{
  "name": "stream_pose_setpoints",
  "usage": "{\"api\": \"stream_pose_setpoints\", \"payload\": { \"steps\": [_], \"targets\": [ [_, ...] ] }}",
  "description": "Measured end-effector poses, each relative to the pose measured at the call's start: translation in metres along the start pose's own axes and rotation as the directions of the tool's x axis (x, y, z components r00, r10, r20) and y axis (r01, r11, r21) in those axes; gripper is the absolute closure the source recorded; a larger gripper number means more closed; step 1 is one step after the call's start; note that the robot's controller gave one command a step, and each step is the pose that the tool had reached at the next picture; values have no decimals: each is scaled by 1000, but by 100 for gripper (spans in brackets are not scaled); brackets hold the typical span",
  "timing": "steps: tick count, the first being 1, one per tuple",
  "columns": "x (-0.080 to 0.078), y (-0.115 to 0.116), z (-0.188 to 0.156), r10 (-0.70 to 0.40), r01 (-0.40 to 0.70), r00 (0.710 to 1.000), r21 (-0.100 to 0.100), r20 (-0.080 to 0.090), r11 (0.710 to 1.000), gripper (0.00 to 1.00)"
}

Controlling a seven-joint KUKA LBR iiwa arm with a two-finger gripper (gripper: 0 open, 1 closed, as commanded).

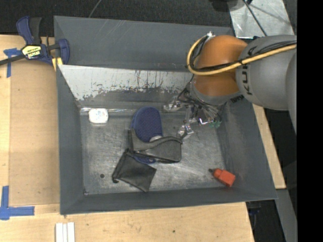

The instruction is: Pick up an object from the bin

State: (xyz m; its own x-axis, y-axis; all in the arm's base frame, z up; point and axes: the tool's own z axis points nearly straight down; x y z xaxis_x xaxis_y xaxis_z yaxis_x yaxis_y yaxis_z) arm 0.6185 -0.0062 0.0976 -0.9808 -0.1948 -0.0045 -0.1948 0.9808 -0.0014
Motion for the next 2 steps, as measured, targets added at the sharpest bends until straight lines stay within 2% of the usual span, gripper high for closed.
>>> {"api": "stream_pose_setpoints", "payload": {
  "steps": [1,2],
  "targets": [
    [16,53,22,-184,183,983,7,8,983,0],
    [14,124,22,-180,180,984,3,7,984,0]
  ]
}}
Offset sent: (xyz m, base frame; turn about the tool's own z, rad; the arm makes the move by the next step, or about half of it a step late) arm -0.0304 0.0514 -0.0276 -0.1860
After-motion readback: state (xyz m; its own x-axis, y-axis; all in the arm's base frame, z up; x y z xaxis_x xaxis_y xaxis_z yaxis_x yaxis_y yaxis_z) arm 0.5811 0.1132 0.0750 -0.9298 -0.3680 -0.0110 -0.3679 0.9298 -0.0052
